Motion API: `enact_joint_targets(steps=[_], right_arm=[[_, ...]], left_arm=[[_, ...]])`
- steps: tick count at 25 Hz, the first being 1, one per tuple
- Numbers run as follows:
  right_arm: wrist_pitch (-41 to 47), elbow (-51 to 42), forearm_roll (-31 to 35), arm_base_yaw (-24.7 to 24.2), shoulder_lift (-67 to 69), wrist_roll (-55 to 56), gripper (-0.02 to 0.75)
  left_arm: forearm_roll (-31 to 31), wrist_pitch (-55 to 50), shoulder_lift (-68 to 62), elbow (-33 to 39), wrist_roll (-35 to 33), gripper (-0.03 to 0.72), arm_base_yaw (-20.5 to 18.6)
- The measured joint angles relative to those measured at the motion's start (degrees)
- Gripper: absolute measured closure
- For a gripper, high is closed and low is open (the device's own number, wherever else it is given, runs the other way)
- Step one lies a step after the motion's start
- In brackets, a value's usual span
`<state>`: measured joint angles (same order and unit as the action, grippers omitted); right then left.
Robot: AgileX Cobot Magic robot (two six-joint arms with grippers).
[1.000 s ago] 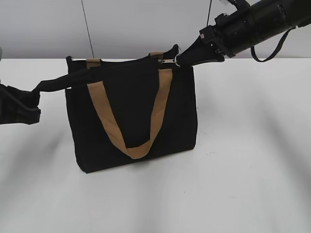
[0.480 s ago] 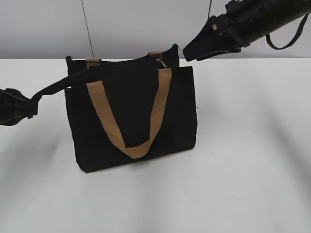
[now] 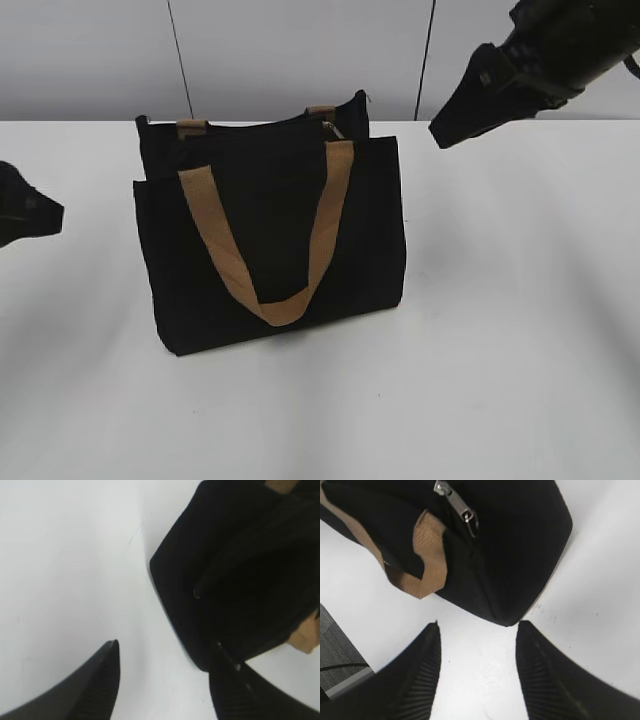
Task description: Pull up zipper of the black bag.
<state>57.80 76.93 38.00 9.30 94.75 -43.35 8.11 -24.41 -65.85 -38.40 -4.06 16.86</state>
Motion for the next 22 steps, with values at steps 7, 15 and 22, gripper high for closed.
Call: enact_joint_targets(steps=[7,15,22], right_arm=[[-3.09,-8.73,-4.40,1.66,-9.71,4.89,0.357],[-5.21,-21.56,-7.24,1.66,-26.83,9.61,0.357],[-6.68,-32.46,-15.29,1.66,-44.90,18.10,0.357]], left_arm=[[1.79,-11.44,10.09,0.00,0.00,0.255,0.00],[0.67,-19.26,18.67,0.05,2.97,0.255,0.00],[-3.75,-23.52,28.80,1.55,6.00,0.255,0.00]])
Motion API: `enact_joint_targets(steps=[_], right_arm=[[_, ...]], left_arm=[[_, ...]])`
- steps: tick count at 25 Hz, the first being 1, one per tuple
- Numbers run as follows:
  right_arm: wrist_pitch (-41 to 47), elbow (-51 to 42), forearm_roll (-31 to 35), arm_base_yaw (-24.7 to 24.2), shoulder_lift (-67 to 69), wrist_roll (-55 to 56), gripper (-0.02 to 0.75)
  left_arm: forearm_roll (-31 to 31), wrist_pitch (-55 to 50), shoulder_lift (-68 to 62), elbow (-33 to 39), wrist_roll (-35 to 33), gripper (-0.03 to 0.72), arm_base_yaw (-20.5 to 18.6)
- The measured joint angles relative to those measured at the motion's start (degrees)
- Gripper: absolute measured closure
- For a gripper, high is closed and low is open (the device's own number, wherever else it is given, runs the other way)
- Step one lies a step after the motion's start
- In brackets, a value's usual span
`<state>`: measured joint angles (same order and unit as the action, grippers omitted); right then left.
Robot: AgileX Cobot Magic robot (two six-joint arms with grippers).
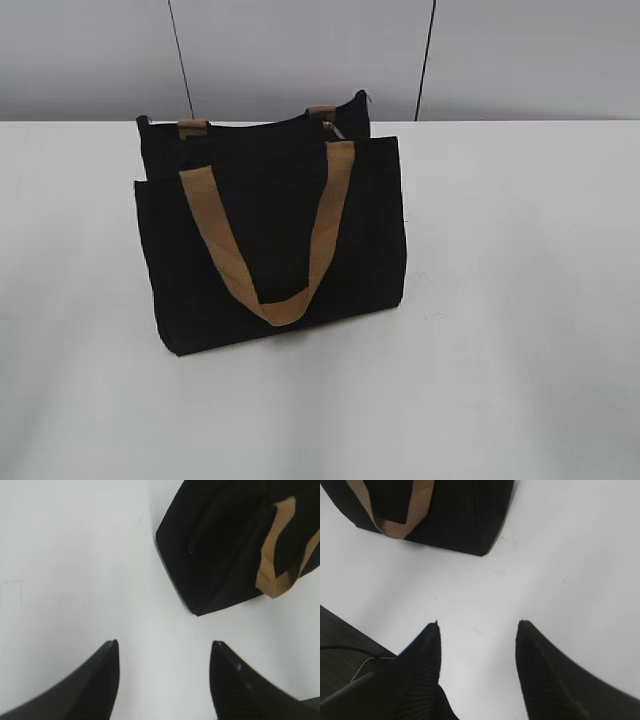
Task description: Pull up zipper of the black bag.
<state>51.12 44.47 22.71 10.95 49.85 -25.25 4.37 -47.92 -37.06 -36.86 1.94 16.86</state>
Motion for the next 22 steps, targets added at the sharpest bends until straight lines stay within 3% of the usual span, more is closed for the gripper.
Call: enact_joint_targets(steps=[8,17,22], right_arm=[[0.60,-8.98,-8.83,0.00,-21.27,11.29,0.356],[12.72,-9.92,-12.31,0.00,-39.42,16.89,0.356],[14.76,-11.12,-16.20,0.00,-45.73,18.53,0.368]], left_arm=[[-3.80,-7.54,12.87,0.34,0.45,0.255,0.00],[-4.37,-14.21,23.91,0.49,0.45,0.255,0.00],[-4.37,-14.26,29.15,5.26,0.45,0.255,0.00]])
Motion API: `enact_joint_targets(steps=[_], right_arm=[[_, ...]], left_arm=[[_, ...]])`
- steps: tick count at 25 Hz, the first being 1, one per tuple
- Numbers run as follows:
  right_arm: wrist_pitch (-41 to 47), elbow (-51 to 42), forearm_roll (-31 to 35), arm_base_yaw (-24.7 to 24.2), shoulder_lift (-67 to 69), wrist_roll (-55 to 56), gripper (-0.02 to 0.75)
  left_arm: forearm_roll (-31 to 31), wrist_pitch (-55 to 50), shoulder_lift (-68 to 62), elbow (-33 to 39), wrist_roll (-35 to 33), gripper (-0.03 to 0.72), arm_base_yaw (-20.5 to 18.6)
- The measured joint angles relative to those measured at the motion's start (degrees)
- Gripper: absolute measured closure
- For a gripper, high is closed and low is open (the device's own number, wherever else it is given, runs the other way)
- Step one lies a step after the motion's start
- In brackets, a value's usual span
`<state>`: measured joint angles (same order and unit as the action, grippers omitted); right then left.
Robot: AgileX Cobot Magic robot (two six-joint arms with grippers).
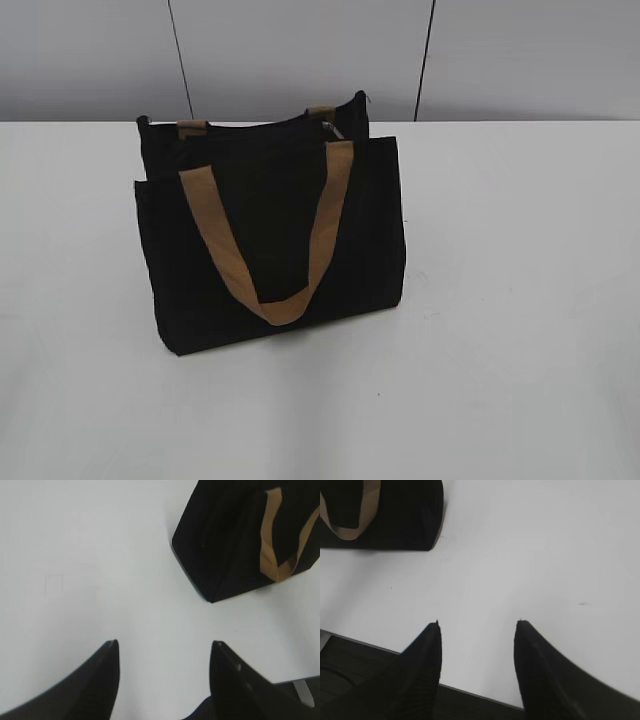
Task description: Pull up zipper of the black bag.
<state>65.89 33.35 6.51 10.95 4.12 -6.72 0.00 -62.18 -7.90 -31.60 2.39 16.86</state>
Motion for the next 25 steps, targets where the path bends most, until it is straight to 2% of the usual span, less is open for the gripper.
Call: enact_joint_targets(steps=[4,10,25], right_arm=[[-0.57,-4.18,-2.08,0.00,-2.70,2.57,0.370],[-2.47,-5.50,-3.54,0.00,-3.15,3.43,0.370],[-2.87,-5.55,-1.55,0.00,-3.15,3.50,0.370]], left_arm=[[0.00,0.77,2.12,1.28,0.00,0.255,0.00],[0.00,1.27,2.26,1.28,0.00,0.256,0.00],[2.69,1.38,2.26,1.28,0.07,0.278,0.00]])
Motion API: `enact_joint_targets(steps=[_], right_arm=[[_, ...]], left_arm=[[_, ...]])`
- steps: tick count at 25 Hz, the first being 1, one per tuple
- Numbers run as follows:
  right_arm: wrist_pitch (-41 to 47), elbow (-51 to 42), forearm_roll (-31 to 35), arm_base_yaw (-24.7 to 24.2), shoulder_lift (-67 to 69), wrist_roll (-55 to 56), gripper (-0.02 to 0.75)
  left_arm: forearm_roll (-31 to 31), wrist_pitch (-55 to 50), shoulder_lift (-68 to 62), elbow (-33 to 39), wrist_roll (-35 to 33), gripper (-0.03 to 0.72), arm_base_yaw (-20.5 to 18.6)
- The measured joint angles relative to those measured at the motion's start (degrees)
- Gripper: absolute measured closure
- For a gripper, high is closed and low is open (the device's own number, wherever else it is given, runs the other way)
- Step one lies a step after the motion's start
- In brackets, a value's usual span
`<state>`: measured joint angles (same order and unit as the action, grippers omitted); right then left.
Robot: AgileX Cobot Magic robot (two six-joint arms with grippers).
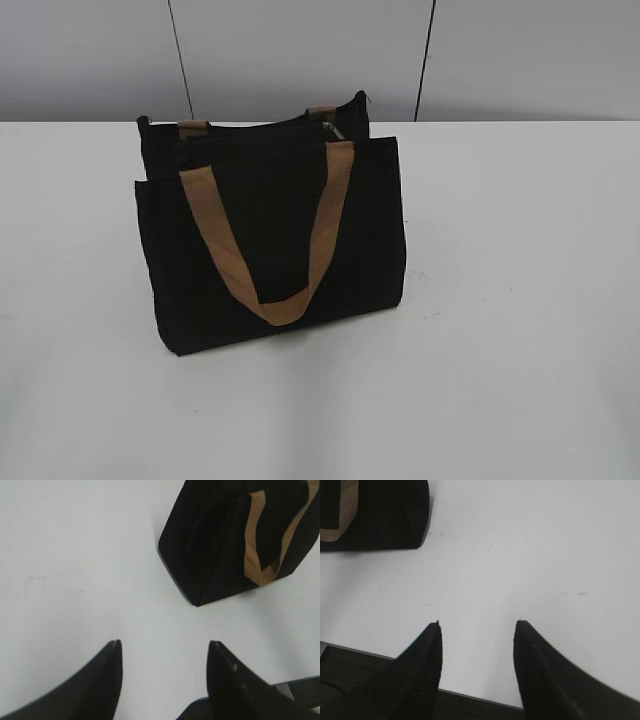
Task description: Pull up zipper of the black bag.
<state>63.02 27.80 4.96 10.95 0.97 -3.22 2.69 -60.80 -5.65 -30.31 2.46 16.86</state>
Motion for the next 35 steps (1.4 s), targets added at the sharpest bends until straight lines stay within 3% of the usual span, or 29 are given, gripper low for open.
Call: enact_joint_targets(steps=[9,20,35], right_arm=[[-0.07,0.00,0.12,-2.29,-1.33,0.12,0.372],[-0.19,0.00,1.10,-15.10,-1.33,0.17,0.372],[-0.24,0.00,1.29,-15.88,-1.33,0.23,0.372]], left_arm=[[0.01,0.05,3.00,0.00,0.00,0.309,-1.94],[0.06,0.05,6.12,0.00,0.00,0.357,-13.79],[0.06,0.05,6.12,0.00,0.05,0.368,-14.26]])
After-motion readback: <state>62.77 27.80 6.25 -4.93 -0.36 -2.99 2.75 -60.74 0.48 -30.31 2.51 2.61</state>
